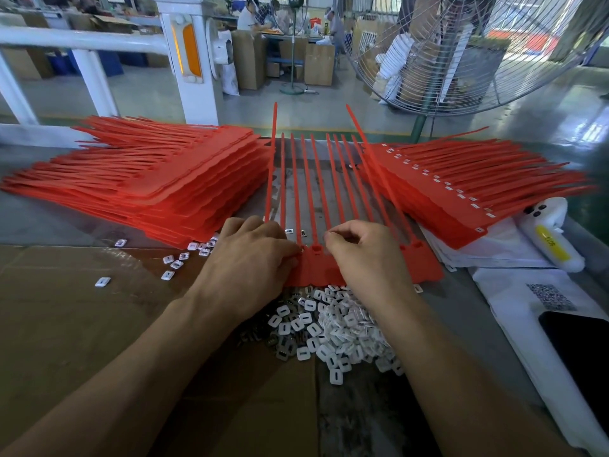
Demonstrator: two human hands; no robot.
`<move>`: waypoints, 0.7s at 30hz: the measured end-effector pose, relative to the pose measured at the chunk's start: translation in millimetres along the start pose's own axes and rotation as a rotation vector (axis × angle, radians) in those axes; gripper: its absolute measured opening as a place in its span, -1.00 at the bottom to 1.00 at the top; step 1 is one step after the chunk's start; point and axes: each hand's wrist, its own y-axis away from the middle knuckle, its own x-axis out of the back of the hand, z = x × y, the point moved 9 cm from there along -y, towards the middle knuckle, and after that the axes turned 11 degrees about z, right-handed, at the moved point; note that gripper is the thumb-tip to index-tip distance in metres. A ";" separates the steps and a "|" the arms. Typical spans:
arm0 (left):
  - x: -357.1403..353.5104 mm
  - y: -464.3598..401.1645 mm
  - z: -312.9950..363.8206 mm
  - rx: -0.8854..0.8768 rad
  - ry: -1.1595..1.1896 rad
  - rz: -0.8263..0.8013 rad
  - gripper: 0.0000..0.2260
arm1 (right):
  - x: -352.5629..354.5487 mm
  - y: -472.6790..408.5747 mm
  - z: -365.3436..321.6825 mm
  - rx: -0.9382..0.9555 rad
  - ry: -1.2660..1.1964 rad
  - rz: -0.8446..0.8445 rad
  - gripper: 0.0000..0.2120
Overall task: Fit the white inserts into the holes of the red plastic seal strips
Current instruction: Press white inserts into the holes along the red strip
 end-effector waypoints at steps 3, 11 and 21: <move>0.4 1.3 -2.9 0.021 0.032 -0.001 -0.71 | 0.3 -0.3 -0.7 0.010 0.017 -0.003 -0.87; 0.7 0.9 -3.9 0.035 0.070 -0.034 -0.68 | -5.0 5.3 -5.5 0.058 0.105 -0.070 -0.86; 1.9 5.0 -13.3 0.106 0.226 -0.073 -0.60 | -38.0 33.3 -22.8 0.305 0.308 -0.402 -0.98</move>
